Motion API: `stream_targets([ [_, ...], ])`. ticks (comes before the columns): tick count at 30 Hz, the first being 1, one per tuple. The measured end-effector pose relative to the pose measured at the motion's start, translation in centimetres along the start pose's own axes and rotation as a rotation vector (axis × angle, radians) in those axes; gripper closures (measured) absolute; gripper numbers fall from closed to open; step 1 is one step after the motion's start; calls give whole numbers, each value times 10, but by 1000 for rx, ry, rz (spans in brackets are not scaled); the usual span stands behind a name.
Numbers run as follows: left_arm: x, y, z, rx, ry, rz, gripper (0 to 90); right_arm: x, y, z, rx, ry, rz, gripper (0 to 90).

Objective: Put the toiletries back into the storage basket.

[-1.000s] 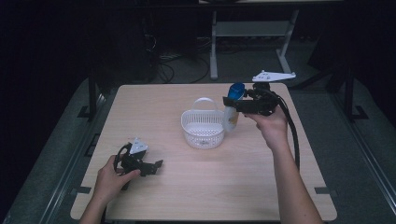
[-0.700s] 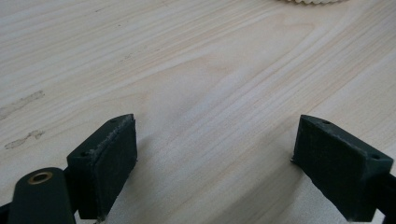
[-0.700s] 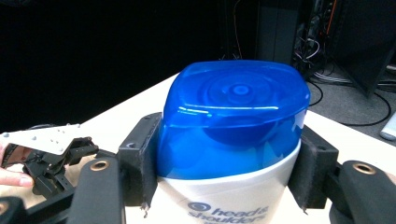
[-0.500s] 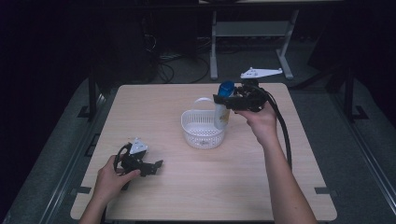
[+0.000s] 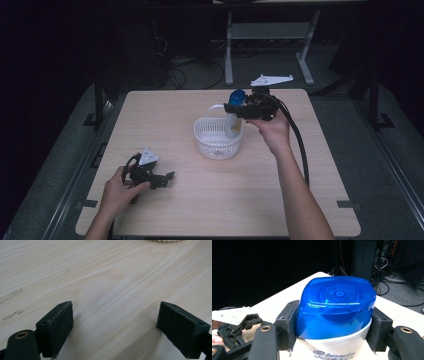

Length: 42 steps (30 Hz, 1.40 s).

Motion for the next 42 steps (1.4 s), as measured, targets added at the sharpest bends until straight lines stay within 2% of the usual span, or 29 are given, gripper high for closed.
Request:
stream_targets([
  [19,0,0,0,0,-2,-1,130,21,-29,6,9,2,-54,366],
  [31,0,0,0,1,-2,-3,130,33,-43,1,-24,-5,-107,367],
  [42,0,0,0,4,-1,-5,130,36,-54,5,-16,-9,-124,367],
])
Point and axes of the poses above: each handheld gripper's, and its own axes: x roughly forward along the jaws, y roughly out of its top, z roughly to its right, the point moved 5 cm from there along x, roughly forward along the jaws, and after that the axes turned 12 degrees about -y, right-handed, at the moved point
